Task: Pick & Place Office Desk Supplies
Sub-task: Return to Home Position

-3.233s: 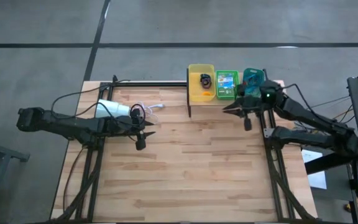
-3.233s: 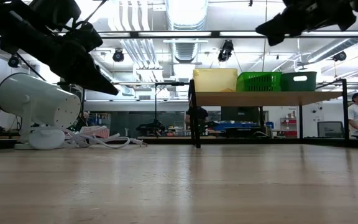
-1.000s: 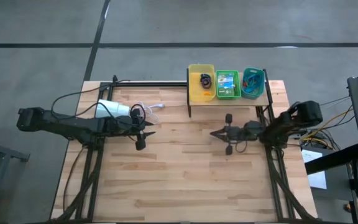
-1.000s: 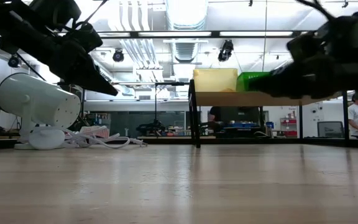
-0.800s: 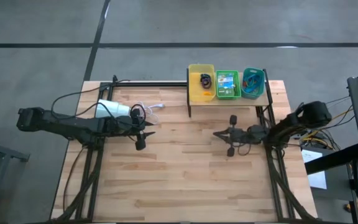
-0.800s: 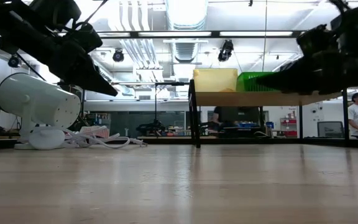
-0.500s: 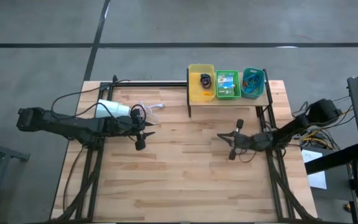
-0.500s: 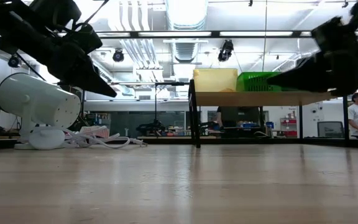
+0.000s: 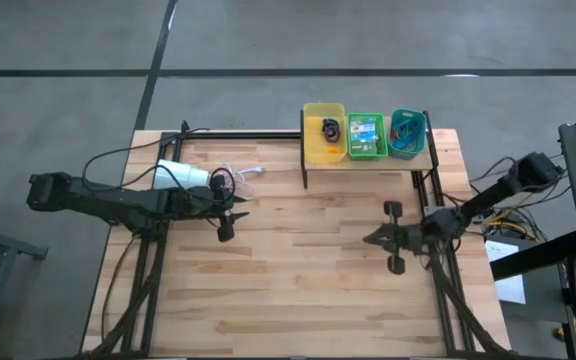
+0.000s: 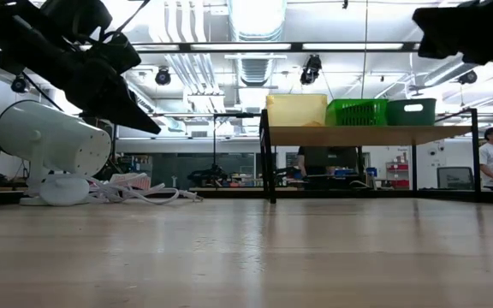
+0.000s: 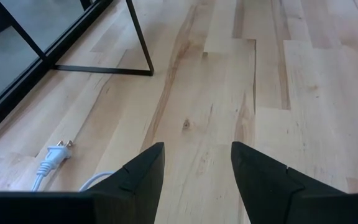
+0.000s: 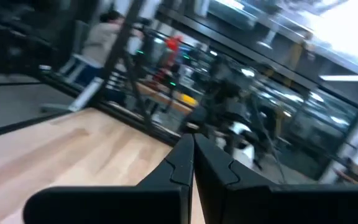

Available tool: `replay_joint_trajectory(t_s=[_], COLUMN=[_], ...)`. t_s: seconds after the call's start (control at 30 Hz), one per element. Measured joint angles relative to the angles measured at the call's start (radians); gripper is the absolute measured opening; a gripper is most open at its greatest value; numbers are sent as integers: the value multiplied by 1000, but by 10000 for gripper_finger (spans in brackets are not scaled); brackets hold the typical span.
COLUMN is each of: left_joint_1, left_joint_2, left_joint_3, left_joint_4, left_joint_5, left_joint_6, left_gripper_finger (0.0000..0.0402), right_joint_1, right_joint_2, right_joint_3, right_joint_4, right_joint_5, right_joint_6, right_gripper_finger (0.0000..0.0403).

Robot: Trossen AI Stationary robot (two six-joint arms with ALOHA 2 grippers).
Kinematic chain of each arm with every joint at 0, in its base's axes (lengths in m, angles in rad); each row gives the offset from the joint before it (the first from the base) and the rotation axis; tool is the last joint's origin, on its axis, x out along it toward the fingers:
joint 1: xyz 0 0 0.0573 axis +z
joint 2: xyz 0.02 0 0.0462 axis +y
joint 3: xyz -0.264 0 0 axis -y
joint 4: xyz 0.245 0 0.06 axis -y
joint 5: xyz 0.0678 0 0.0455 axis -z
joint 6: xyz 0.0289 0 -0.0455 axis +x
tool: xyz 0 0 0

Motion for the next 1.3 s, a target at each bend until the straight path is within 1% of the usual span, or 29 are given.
replay_joint_trajectory(t_s=[0.07,0.13,0.23,0.37,0.47,0.6,0.63,0.7,0.73,0.8,0.97,1.13,1.2,1.27,1.3], left_joint_1=[0,0,0,0,0,0,0,0,0,0,0,0,1,0,0], left_joint_2=[0,0,0,0,0,0,0,0,0,0,0,0,-5,-3,-2], left_joint_3=[0,0,0,0,0,0,0,0,0,0,0,0,1,0,0], left_joint_4=[0,0,0,0,0,0,0,0,0,0,0,-6,-77,-146,-170], left_joint_5=[0,0,0,0,0,0,0,0,0,0,0,2,50,107,117], left_joint_6=[0,0,0,0,0,0,0,0,0,0,0,4,17,-3,-14], left_gripper_finger=[190,190,190,190,190,190,190,190,190,190,190,190,190,190,190], right_joint_1=[-44,-93,-151,-166,-163,-163,-164,-163,-163,-163,-163,-163,-163,-163,-163], right_joint_2=[-38,-78,-149,-279,-389,-522,-549,-604,-632,-682,-809,-922,-924,-922,-920], right_joint_3=[0,0,0,0,0,0,0,0,0,0,0,0,1,2,3], right_joint_4=[-44,-96,-175,-270,-397,-587,-627,-687,-706,-718,-765,-881,-891,-893,-892], right_joint_5=[-94,-157,-215,-213,-208,-139,-138,-170,-190,-194,-104,-108,-108,-108,-108], right_joint_6=[-4,3,43,105,108,112,121,140,145,143,134,131,130,127,126], right_gripper_finger=[8,8,8,8,8,8,8,8,8,8,8,8,8,8,8])
